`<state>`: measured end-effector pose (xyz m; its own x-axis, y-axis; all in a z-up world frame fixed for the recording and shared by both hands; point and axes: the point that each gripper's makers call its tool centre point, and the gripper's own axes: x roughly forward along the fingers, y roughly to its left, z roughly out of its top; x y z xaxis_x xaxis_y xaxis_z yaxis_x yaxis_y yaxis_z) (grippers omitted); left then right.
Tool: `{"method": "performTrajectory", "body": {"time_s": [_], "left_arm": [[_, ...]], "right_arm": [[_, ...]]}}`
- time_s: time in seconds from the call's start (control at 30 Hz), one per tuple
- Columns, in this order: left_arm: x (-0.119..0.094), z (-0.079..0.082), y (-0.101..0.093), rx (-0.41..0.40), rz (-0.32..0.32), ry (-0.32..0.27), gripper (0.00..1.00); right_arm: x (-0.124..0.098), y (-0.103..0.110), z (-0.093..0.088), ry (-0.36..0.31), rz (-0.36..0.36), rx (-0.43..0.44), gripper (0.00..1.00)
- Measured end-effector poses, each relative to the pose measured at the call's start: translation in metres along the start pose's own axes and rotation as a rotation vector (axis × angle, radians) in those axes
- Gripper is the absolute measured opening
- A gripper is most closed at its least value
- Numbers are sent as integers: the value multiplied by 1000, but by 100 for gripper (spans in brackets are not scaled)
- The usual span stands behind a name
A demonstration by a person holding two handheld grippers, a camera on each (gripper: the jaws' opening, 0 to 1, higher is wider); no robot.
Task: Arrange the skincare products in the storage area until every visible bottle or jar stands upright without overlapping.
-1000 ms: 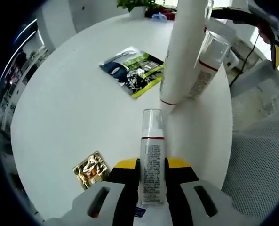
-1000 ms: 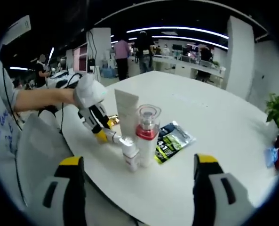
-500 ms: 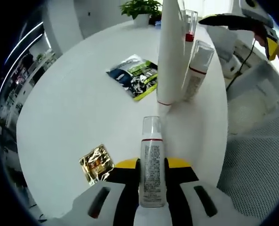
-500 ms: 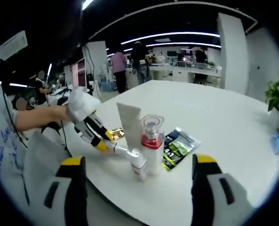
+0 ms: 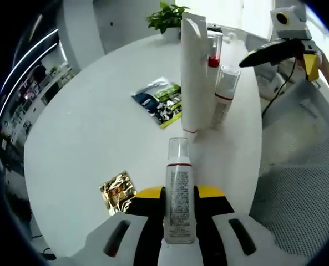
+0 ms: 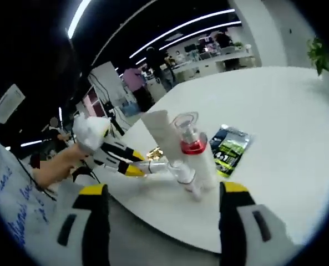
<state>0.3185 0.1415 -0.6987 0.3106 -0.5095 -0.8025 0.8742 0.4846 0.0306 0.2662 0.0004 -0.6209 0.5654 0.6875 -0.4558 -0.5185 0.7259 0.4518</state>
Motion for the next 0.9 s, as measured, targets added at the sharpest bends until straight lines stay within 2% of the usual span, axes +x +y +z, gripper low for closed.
{"method": "performTrajectory", "body": {"time_s": [0.2, 0.33, 0.53, 0.57, 0.63, 0.77, 0.9], "left_arm": [[-11, 5, -4, -15, 14, -40, 16], [-19, 10, -9, -27, 14, -67, 16], [-28, 13, -13, -35, 21, -93, 16], [-29, 13, -14, -39, 18, -95, 16], [-32, 13, -17, -58, 11, -107, 16], [-36, 11, -19, -68, 15, -122, 16], [-43, 13, -23, -75, 22, -141, 16]], "right_arm": [[5, 6, -6, 16, 18, 35, 79], [10, 14, -9, 23, 30, 22, 77], [17, 30, -15, 30, 103, 97, 72], [17, 30, -16, 33, 103, 92, 70], [17, 28, -20, 54, 81, 26, 66], [22, 45, -20, 47, 148, 64, 61], [29, 53, -23, 52, 171, 69, 59]]}}
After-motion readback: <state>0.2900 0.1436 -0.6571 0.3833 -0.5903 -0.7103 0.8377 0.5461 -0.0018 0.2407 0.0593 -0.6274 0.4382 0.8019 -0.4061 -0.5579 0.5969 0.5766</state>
